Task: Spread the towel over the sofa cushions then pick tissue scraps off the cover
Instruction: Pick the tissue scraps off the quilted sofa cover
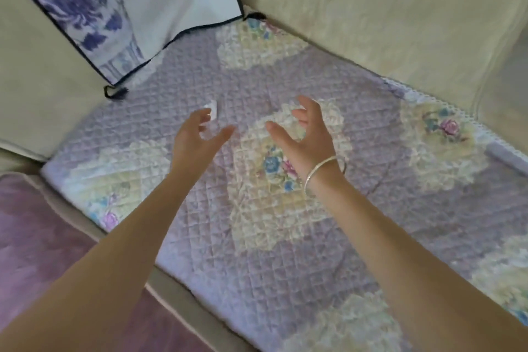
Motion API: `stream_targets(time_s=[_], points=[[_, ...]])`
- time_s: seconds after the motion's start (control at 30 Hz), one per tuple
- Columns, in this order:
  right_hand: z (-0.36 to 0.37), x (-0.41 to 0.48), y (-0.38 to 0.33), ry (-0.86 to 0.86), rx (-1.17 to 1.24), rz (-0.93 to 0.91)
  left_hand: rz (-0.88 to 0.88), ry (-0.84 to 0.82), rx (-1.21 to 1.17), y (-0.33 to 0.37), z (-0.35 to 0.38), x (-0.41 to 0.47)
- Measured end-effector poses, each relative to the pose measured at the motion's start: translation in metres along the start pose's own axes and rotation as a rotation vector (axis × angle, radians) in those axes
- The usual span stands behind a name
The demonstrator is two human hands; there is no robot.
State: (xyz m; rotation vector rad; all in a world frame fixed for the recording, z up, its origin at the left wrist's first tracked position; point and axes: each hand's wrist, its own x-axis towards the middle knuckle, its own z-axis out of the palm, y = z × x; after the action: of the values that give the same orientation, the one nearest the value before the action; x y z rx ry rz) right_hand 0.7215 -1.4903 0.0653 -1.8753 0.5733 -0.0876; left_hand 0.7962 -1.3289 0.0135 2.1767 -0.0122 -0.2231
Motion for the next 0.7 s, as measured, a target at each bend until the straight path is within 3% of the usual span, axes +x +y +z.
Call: stream_targets(time_s=[0.2,0.3,0.43,0.7], points=[[0.046,0.052,0.025,-0.071,-0.057,0.000,0.011,0.063,0.231,-0.047,0.023,0.077],[0.060,0.063,0.041,-0.089,-0.062,0.016,-0.085,0.010,0.365,-0.068,0.035,0.100],[0.066,0.065,0.060,-0.114,-0.086,0.038,-0.134,-0.083,0.395,-0.087,0.050,0.110],[0.064,0.062,0.072,-0.119,-0.101,0.077,-0.091,0.062,0.374,-0.073,0.060,0.117]])
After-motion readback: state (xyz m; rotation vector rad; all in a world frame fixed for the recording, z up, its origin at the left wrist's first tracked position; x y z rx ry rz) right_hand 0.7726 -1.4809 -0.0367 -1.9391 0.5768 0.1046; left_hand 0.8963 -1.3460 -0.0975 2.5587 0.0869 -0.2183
